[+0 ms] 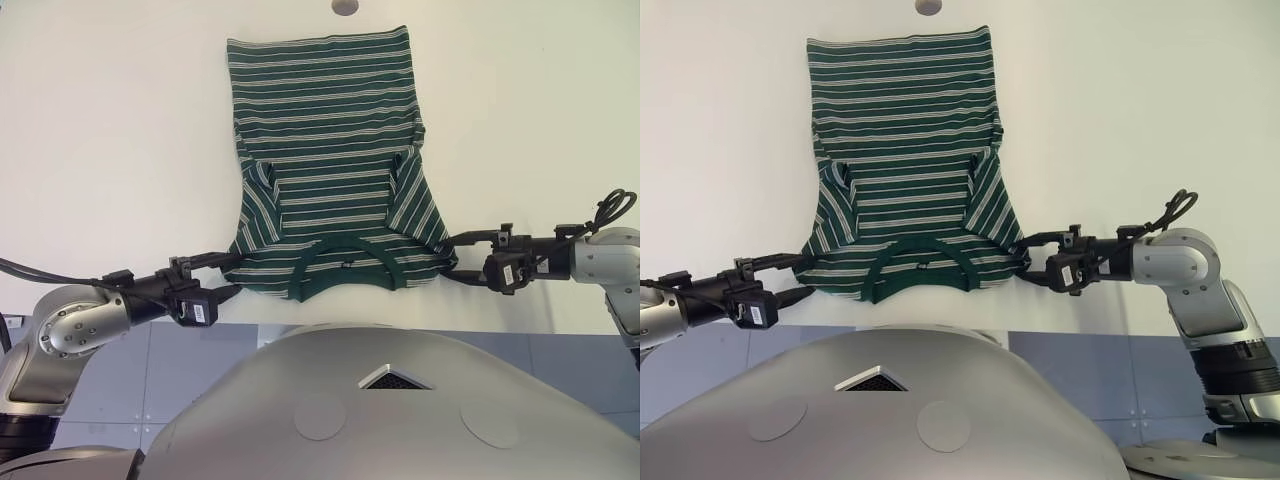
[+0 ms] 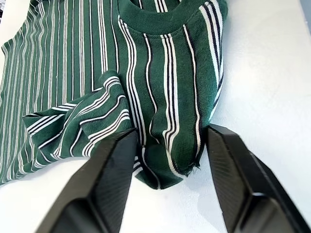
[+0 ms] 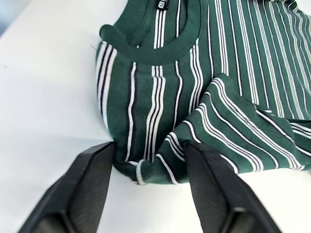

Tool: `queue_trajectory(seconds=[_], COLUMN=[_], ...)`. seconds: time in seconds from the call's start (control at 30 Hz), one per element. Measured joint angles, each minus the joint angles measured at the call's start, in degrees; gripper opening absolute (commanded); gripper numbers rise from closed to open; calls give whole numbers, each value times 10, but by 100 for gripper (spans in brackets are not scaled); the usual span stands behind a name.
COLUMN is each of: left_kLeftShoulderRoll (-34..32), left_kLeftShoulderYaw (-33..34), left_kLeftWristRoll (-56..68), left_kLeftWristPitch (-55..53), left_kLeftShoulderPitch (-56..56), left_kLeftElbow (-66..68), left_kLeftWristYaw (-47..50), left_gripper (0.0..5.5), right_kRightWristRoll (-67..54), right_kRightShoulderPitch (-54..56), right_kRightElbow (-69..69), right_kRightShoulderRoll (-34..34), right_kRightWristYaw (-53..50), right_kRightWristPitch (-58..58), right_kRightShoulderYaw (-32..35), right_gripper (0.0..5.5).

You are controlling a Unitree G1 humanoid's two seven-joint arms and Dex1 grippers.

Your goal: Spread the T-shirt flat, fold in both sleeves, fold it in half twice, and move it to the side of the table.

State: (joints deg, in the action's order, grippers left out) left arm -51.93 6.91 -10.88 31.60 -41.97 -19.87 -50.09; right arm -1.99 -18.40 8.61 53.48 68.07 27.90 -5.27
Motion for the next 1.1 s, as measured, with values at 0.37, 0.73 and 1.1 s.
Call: queue_trajectory(seconds=[0.37,0.73,1.1], left_kLeftShoulderRoll=[1,-97,53], left_kLeftShoulderYaw=[-10,49,-140], left_kLeftWristRoll=[-4,262,252], left_kLeftWristPitch=[-8,-197,-270], left_kLeftShoulderPitch=[23,-68,601], left_kLeftElbow=[27,-229,278], left_kLeftWristYaw=[32,-113,-187], left_gripper=[3,0,0], right_kRightWristRoll=[-2,-280,-198], right_kRightShoulderPitch=[25,-38,635], right_kRightElbow=[-33,113,-440], right_kRightShoulderRoll=[6,207,-66], right_kRightWristYaw=[0,196,227], right_kRightWristPitch=[15,-331,-532], right_kRightShoulderYaw=[-27,13,-148], right_gripper=[91,6,6])
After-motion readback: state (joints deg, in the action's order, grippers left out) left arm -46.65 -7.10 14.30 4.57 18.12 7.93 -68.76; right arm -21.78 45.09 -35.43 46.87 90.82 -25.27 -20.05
